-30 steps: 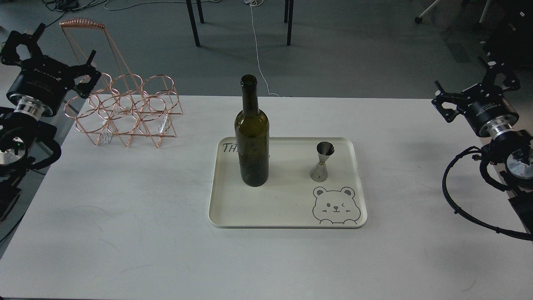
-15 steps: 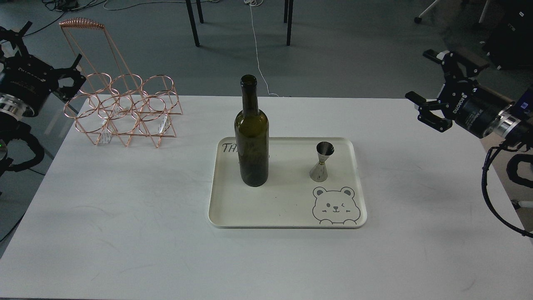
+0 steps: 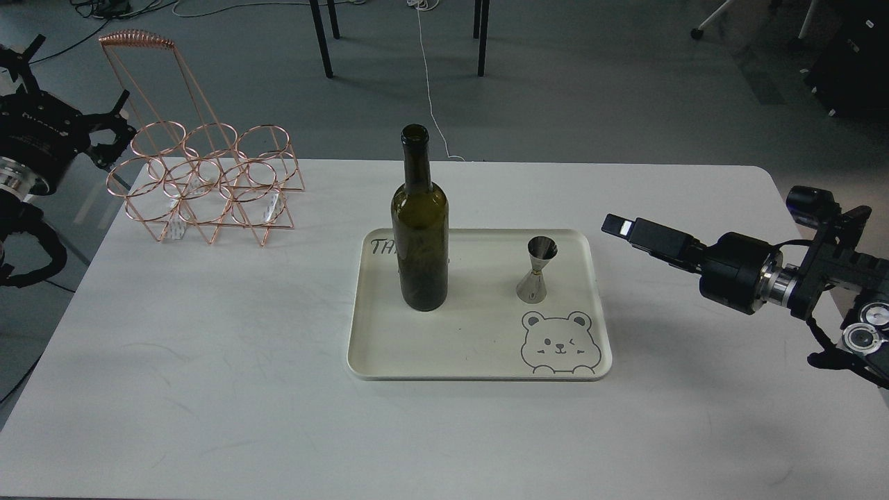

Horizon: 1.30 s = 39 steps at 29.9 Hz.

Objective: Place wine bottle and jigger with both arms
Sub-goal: 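Grasp the metal jigger with the right gripper and lift it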

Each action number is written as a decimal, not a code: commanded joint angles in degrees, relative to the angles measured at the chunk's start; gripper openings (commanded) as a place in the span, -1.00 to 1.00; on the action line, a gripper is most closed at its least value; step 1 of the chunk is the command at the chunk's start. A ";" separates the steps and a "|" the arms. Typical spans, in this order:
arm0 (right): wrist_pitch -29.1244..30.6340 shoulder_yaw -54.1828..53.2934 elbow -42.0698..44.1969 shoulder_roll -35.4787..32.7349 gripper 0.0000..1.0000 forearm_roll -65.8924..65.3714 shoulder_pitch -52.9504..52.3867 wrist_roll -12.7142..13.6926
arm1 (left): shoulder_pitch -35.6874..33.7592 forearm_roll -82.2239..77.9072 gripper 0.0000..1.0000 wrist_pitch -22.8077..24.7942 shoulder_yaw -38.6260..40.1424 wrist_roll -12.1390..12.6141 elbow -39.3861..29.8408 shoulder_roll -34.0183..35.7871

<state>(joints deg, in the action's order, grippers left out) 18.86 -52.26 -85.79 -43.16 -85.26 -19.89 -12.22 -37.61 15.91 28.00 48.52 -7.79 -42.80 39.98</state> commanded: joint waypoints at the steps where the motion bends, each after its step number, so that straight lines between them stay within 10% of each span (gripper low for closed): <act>1: -4.96 3.20 -0.43 0.26 0.94 -11.83 0.29 -0.17 | 0.17 -0.01 0.97 0.00 0.00 -0.04 0.00 0.02; 17: -8.84 11.92 8.26 15.02 0.85 -39.74 -6.83 0.18 | 0.44 -0.01 0.97 0.00 0.00 -0.04 0.00 -0.07; 39: -8.93 13.76 20.93 23.11 0.02 -39.74 -12.19 0.53 | 0.61 -0.01 0.97 0.00 0.00 -0.12 0.00 0.10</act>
<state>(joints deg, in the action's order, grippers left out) 9.96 -38.43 -65.34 -20.62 -125.00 -32.10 -11.68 -37.00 15.81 28.00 48.52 -7.83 -42.80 40.16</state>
